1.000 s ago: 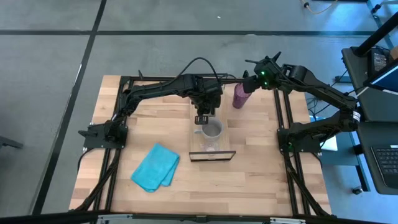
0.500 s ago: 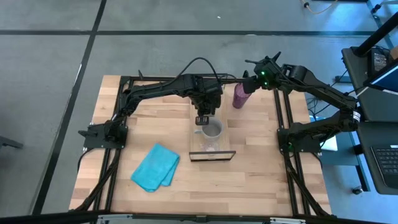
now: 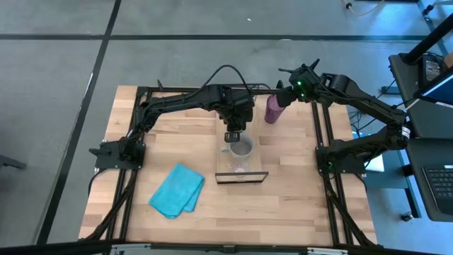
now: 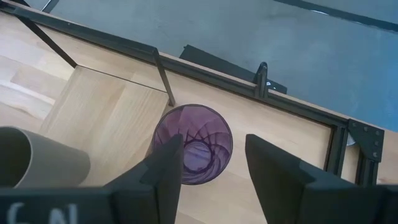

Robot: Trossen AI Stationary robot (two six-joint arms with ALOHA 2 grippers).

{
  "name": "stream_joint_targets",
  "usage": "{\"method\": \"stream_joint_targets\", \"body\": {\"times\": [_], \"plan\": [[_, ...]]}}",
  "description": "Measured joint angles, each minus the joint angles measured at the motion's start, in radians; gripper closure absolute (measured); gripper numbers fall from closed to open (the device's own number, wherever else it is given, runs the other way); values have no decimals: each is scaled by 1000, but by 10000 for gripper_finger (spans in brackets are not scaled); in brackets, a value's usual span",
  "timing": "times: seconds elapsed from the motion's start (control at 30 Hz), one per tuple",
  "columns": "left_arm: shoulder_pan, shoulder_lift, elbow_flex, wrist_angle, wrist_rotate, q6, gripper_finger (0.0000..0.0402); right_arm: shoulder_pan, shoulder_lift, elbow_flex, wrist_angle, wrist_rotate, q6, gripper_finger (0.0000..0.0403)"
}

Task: Stack small to large cups/mugs on shelf
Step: Put the light green cup on the shelf

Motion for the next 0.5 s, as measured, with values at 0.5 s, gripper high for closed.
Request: {"method": "stream_joint_targets", "body": {"times": [0.5], "plan": [[10,0,0,34,-1,0,355,0,0,0,-3,0,0,228]]}}
